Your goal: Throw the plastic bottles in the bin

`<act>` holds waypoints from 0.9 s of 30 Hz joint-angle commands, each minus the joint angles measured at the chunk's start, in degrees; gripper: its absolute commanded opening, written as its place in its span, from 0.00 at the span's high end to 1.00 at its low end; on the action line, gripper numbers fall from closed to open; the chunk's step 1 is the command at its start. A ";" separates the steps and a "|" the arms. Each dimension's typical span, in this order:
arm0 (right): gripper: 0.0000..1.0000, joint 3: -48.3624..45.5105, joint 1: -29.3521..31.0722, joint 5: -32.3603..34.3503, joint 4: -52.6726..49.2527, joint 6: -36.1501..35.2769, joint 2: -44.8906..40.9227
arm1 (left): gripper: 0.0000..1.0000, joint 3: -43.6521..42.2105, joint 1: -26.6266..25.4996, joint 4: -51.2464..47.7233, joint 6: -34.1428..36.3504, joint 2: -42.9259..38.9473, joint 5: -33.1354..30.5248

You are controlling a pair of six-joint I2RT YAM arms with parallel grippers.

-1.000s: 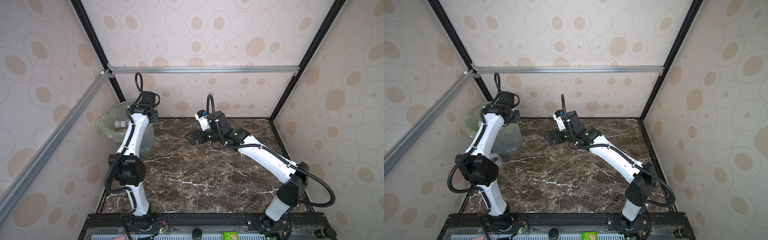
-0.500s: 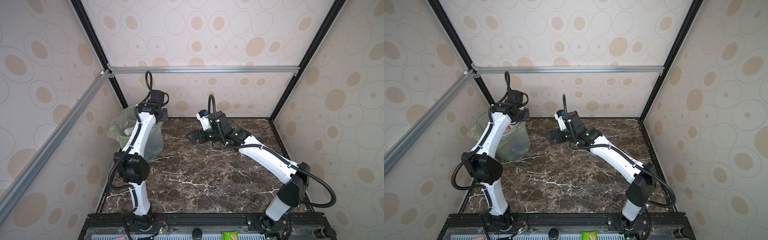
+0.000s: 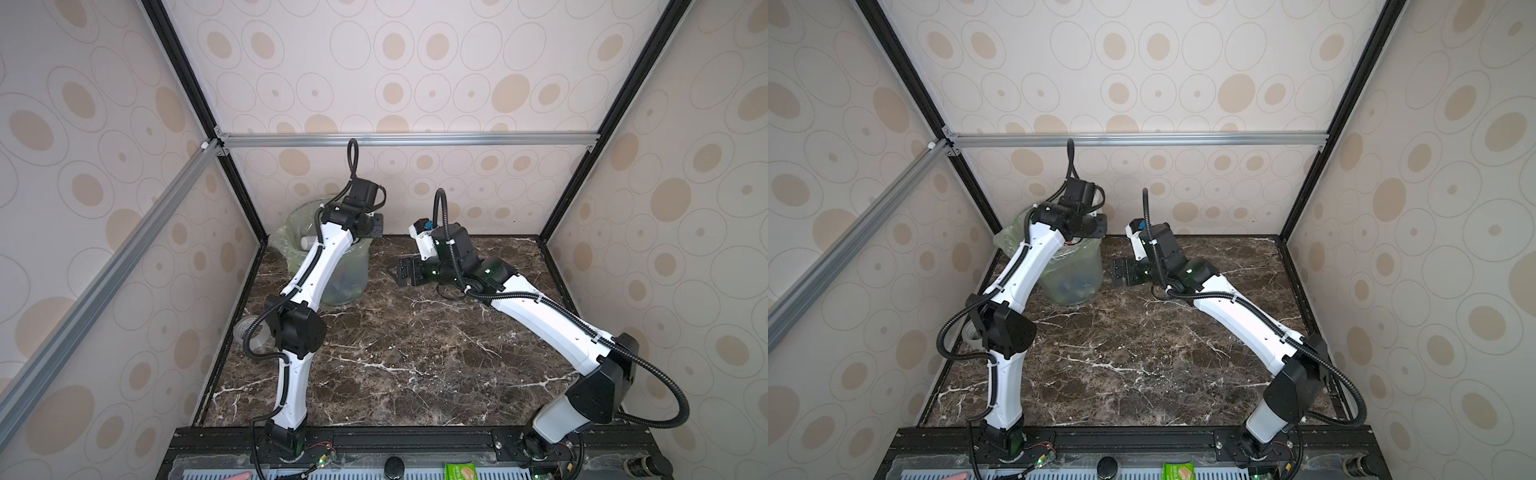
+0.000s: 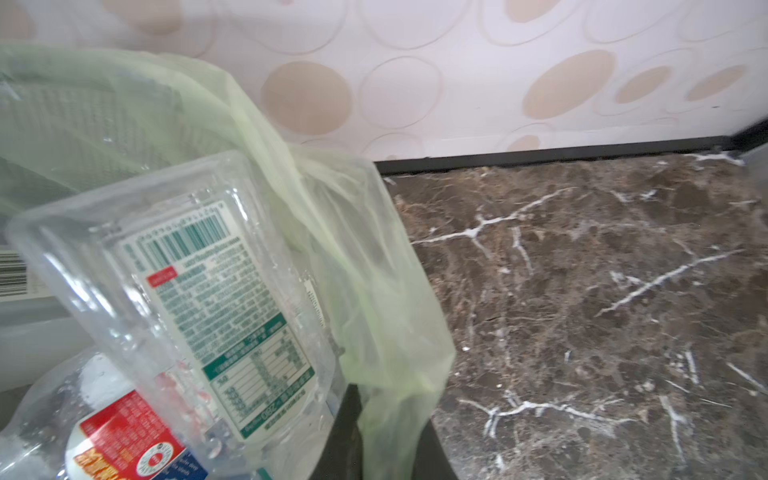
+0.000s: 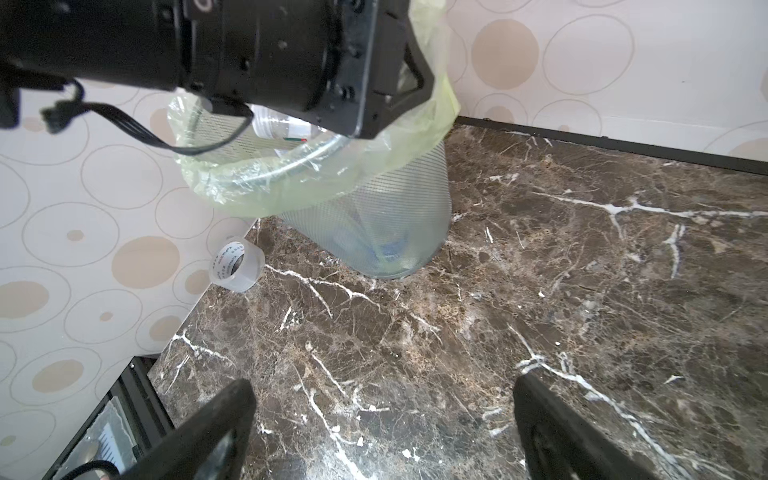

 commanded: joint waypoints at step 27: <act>0.00 -9.87 -8.55 12.56 -3.90 -4.35 -9.64 | 0.01 -40.37 3.12 36.55 6.96 -41.49 -14.47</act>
